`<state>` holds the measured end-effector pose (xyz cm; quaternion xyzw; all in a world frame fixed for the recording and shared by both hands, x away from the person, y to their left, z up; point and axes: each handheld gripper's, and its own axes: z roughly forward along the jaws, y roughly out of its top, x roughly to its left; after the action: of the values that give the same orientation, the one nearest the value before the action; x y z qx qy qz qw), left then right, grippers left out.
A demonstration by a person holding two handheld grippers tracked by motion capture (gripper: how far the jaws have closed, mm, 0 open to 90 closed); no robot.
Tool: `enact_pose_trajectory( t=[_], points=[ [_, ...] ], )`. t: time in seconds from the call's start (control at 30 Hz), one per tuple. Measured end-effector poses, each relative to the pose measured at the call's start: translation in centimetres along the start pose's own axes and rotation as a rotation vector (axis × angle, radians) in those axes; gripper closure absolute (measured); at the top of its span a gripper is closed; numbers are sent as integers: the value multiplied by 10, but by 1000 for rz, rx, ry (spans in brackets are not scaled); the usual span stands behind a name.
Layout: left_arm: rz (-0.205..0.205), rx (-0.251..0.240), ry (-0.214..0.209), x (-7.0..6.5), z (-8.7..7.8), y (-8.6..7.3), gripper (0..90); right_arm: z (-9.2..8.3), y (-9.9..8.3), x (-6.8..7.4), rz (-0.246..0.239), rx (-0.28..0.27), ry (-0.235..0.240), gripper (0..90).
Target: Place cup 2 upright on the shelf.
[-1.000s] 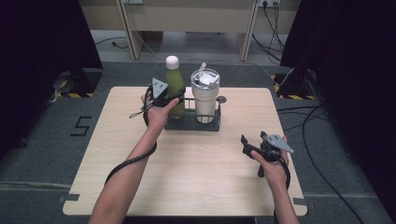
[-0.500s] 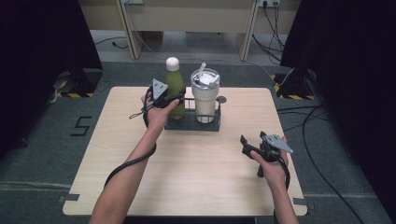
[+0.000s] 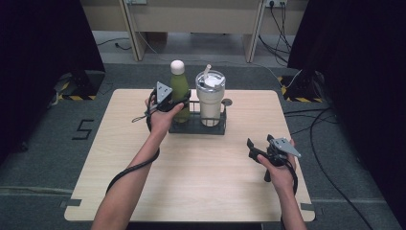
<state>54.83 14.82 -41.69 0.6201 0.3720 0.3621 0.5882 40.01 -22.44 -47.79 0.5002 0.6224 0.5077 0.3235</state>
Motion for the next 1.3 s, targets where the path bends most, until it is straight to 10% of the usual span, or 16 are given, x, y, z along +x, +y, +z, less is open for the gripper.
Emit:
enact_pose_trajectory(
  t=[0.87,1.3],
  points=[
    [34,15,-1,1,-7,3,129,-1,1,1,-10,-3,4,152],
    [79,29,-33,7,-47,5,72,-2,2,0,-10,-6,-2,152]
  ],
)
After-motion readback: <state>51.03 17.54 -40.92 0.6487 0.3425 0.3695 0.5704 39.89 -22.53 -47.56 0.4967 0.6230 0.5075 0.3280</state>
